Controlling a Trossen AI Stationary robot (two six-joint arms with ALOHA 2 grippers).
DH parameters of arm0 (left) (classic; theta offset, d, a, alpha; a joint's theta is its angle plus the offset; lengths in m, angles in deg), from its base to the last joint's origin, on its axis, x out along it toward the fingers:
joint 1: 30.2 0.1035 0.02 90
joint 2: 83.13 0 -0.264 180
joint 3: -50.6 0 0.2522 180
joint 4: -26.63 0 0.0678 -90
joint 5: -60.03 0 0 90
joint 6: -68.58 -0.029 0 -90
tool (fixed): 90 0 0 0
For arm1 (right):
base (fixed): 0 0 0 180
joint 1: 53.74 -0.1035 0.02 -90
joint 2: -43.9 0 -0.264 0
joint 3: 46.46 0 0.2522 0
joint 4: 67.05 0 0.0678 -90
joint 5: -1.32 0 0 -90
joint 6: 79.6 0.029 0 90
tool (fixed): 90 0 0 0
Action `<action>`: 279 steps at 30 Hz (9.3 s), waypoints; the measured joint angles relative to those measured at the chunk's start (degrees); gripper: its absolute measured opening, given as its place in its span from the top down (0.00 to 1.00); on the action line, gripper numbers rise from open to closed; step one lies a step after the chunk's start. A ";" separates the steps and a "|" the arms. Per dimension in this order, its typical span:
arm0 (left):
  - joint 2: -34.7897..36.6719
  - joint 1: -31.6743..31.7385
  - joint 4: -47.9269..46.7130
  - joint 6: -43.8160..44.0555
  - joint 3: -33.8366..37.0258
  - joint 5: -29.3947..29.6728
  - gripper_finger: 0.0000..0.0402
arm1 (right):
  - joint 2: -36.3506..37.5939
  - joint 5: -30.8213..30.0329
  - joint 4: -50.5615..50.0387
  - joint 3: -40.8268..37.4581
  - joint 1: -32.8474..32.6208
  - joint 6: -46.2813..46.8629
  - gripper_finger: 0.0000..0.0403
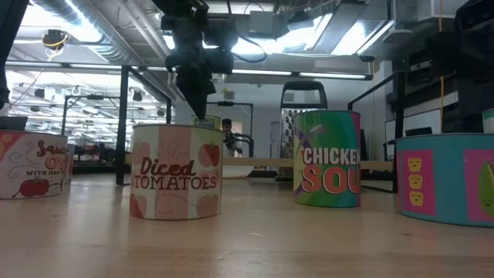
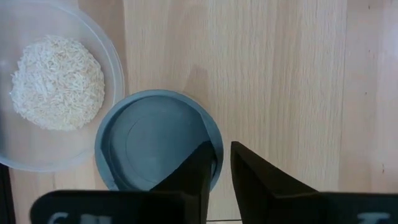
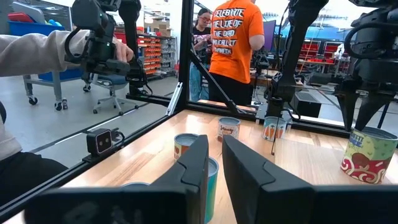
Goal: Pick and place cans onto a shelf
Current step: Put the canned spaghetti sauce on the shelf, then put the canned diced tomatoes on the shelf, then put the canned meatballs on the shelf
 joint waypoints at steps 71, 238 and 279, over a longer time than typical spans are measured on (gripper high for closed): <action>0.98 -20.53 -2.17 26.38 -11.91 0.48 0.83 | 0.02 0.00 0.01 -0.02 -0.01 0.00 0.87; -20.24 -20.57 -5.43 18.03 -21.99 5.42 0.89 | -0.02 0.01 -0.04 -0.02 -0.02 0.03 0.87; -11.19 -32.73 -16.17 49.57 -21.92 7.05 0.83 | 0.00 0.00 0.00 -0.02 -0.02 0.09 0.87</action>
